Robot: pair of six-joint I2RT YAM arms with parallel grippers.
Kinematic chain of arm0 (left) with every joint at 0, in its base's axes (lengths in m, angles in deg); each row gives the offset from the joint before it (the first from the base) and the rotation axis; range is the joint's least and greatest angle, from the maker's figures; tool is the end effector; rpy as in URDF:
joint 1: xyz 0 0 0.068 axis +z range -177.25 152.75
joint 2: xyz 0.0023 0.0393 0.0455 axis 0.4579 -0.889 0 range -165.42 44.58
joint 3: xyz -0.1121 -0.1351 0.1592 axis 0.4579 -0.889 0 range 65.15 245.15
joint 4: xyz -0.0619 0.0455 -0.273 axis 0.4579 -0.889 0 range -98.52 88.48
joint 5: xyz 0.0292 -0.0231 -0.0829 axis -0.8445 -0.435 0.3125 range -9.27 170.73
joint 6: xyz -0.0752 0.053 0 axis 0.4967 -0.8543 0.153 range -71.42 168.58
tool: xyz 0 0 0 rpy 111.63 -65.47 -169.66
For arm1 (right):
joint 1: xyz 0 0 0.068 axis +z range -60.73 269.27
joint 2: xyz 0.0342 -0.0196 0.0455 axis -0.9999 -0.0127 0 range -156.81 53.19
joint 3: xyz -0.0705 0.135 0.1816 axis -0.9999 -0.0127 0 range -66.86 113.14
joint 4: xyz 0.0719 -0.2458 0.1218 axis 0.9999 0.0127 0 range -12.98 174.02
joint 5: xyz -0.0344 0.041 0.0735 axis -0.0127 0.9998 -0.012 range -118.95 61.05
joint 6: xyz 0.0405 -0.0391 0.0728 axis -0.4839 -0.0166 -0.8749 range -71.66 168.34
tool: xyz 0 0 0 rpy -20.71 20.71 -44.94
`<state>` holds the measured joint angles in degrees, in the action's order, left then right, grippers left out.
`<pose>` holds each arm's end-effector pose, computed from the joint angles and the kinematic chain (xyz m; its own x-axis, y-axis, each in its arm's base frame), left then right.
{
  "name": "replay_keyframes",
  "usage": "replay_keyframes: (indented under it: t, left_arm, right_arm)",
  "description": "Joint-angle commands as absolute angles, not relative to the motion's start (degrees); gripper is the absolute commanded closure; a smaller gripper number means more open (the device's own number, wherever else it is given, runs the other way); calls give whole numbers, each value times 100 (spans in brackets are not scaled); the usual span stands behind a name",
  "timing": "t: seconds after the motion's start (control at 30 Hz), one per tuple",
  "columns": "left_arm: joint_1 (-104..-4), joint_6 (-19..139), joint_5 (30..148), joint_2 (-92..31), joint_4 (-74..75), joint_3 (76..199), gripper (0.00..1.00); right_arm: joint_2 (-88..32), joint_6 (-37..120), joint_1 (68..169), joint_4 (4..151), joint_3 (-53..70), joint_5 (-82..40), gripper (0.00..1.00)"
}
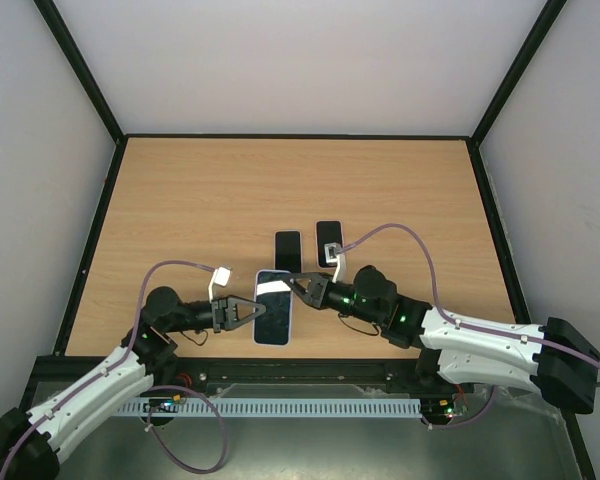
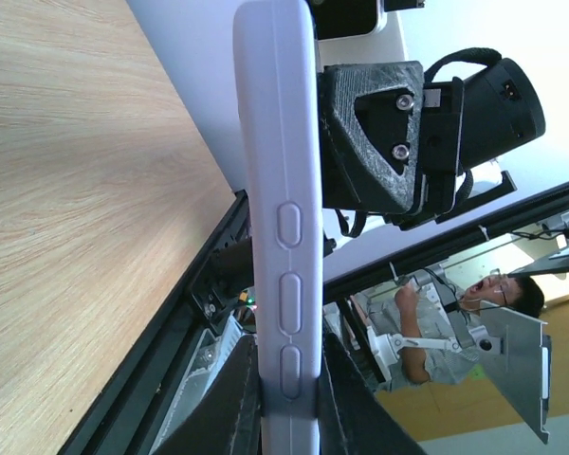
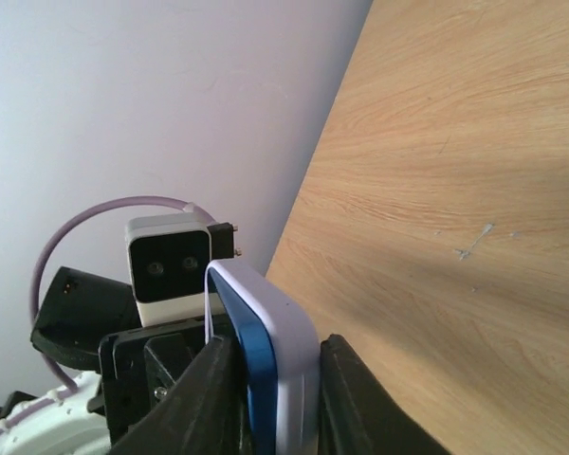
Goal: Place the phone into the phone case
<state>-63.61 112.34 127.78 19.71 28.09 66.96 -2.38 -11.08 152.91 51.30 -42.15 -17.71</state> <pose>0.1367 -0.1757 0.1738 -0.8470 -0.1354 -0.5141 0.5199 -0.0087 -0.8542 0.1221 0.2827 0.2006 -0.8510 0.1843 -0.4917 -0.4568 0.2022 0.8663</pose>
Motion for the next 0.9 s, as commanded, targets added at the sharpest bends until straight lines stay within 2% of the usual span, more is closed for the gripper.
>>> replay_keyframes:
  t: [0.0, 0.1, 0.2, 0.47, 0.5, 0.63, 0.87]
  left_arm:
    - [-6382, 11057, 12866, 2049, 2962, 6913, 98]
    - [-6381, 10885, 12745, 2045, 2528, 6990, 98]
    - [-6373, 10612, 12647, 1895, 2028, 7111, 98]
    - [-6374, 10595, 12467, 1619, 1787, 7313, 98]
    - [-6373, 10597, 12441, 1600, 1744, 7339, 98]
    - [-6379, 10740, 12238, 1568, 1859, 7438, 98]
    - [-6373, 10866, 11475, 1510, 1861, 7859, 98]
  right_arm:
    - [-209, -1023, 15260, 5081, -4075, -1911, 84]
    - [-121, -954, 15263, 5152, -4117, -2043, 93]
    - [-95, -806, 15262, 5307, -4141, -2250, 97]
    - [-26, -572, 15257, 5503, -4186, -2268, 97]
    - [2, -539, 15256, 5543, -4190, -2276, 95]
    - [42, -615, 15256, 5690, -4244, -2133, 75]
    - [36, -1160, 15256, 5022, -4774, -1472, 40]
